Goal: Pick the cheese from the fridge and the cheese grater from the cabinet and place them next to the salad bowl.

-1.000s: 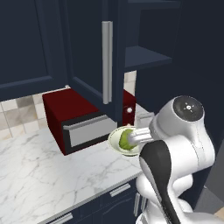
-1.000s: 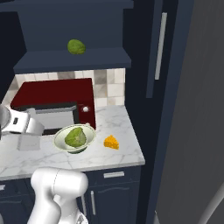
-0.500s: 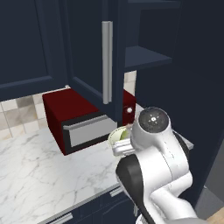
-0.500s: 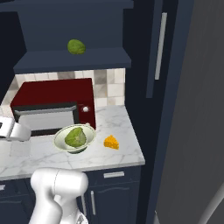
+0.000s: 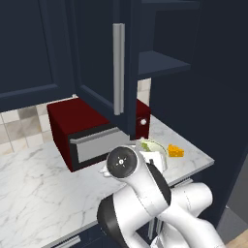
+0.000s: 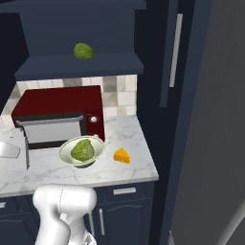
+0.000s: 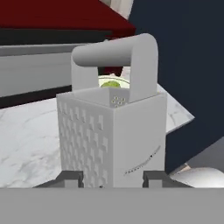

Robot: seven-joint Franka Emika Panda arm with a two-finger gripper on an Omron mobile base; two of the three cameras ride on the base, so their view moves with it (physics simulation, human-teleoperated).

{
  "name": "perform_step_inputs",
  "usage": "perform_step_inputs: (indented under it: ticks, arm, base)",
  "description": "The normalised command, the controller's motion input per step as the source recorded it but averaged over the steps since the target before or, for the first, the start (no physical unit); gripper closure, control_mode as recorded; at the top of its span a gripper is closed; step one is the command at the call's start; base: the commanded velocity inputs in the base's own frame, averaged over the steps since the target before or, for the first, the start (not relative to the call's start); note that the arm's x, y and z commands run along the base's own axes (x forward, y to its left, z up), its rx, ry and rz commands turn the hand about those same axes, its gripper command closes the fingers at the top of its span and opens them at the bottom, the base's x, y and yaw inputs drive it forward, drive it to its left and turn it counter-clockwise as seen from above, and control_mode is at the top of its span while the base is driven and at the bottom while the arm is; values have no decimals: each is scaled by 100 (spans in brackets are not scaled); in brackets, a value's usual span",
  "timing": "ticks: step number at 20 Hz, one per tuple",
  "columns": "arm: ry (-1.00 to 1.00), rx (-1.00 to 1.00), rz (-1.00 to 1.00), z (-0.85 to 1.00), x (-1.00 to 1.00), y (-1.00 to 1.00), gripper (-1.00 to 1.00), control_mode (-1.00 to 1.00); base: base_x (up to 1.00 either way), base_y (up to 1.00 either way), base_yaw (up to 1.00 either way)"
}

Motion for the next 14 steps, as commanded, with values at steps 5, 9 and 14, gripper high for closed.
perform_step_inputs:
  ticks: [5, 9, 14]
  arm:
    - [-20, 1, -5, -48, 57, 2, 100, -100]
    - [-14, 0, 0, -44, 42, 7, 100, -100]
    - [-14, 0, 0, -13, 26, 32, 100, -100]
  base:
    - [0, 0, 0]
    - [0, 0, 0]
    - [0, 0, 0]
